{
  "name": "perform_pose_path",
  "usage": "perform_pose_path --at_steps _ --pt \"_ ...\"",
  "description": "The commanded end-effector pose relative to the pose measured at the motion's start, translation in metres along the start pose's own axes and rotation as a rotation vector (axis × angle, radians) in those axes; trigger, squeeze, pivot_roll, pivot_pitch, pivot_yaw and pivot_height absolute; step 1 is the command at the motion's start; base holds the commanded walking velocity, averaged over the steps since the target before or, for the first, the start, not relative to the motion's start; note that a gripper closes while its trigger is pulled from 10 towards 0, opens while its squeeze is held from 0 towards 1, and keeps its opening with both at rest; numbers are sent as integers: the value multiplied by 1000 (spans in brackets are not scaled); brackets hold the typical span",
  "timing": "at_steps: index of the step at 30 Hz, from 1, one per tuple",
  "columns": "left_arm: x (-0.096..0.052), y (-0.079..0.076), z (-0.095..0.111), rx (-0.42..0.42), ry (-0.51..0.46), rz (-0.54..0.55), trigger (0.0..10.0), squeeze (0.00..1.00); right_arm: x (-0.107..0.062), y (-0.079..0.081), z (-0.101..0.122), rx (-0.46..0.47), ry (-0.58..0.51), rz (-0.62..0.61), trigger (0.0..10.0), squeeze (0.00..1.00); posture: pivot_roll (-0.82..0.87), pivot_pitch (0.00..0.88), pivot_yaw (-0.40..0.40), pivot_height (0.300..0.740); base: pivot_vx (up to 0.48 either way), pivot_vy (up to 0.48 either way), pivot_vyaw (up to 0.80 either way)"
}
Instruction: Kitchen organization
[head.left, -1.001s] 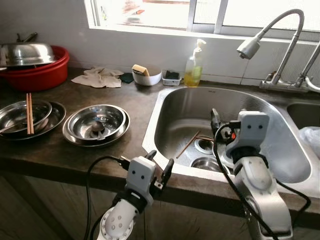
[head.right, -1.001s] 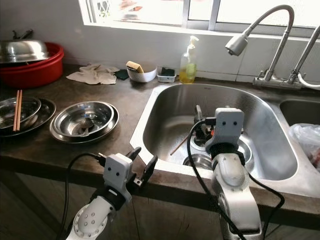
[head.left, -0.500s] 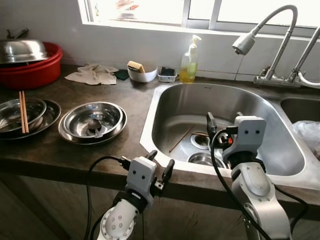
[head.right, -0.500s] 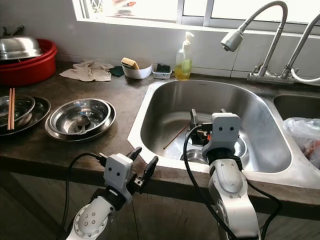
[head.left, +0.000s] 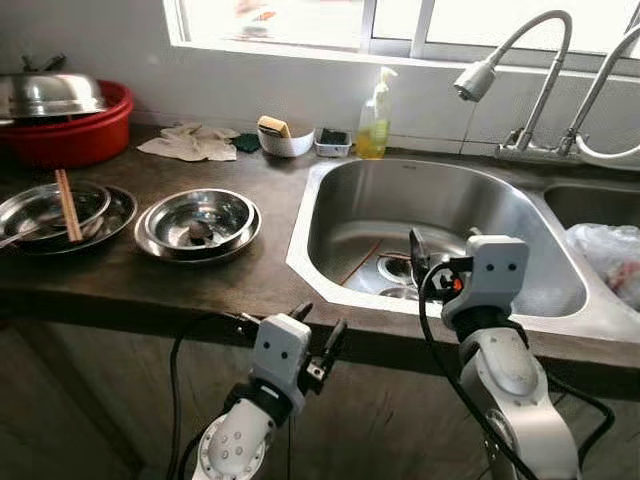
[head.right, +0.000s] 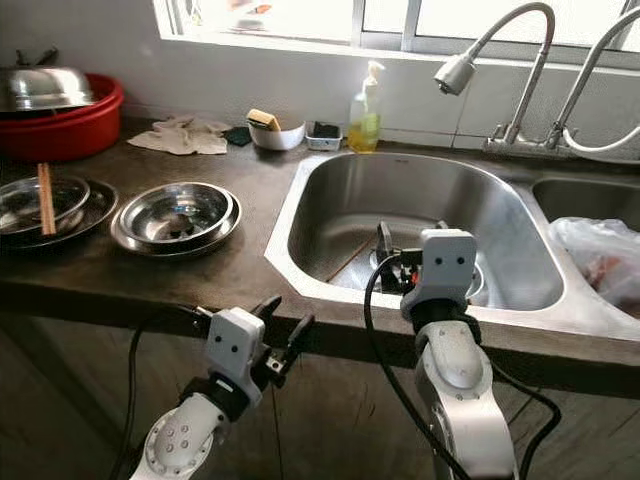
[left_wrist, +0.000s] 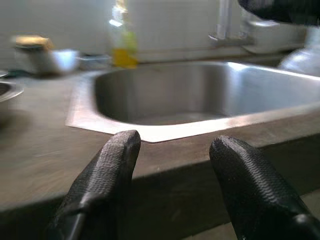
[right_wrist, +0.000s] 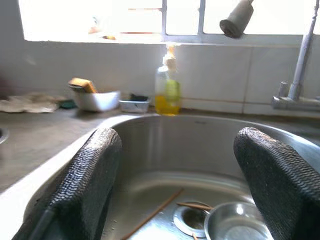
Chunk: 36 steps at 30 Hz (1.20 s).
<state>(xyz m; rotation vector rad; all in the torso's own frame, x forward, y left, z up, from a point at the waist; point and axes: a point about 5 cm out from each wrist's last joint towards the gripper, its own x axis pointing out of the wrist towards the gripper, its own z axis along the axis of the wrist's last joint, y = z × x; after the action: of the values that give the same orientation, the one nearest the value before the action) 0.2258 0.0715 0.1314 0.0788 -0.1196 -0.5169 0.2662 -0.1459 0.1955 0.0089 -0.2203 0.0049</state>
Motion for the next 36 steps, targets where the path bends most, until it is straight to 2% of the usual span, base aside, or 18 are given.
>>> perform_pose_path --at_steps 1,11,17,28,33,36 --pt "0 -3 0 -7 5 -11 10000 0 1 2 3 7 -14 12 10000 0 -3 0 -52 740 -322 0 0" --pt "0 -3 -1 -3 7 -6 10000 0 1 7 3 26 -13 42 10000 0 0 0 -52 740 -316 0 0" --pt "2 -1 -2 5 15 15 10000 0 1 10 4 27 -15 68 10000 0 -3 0 -53 740 0 0 0" --pt "3 6 -2 28 21 64 10000 0 3 10 4 29 -18 77 10000 0 -1 0 -56 740 0 0 761" --pt "3 11 -3 63 31 96 10000 0 5 10 5 30 -21 76 10000 0 -1 0 -56 740 111 0 800" --pt "3 14 -4 66 35 114 10000 0 7 10 5 23 -17 82 10000 0 -2 0 -55 740 306 0 0"
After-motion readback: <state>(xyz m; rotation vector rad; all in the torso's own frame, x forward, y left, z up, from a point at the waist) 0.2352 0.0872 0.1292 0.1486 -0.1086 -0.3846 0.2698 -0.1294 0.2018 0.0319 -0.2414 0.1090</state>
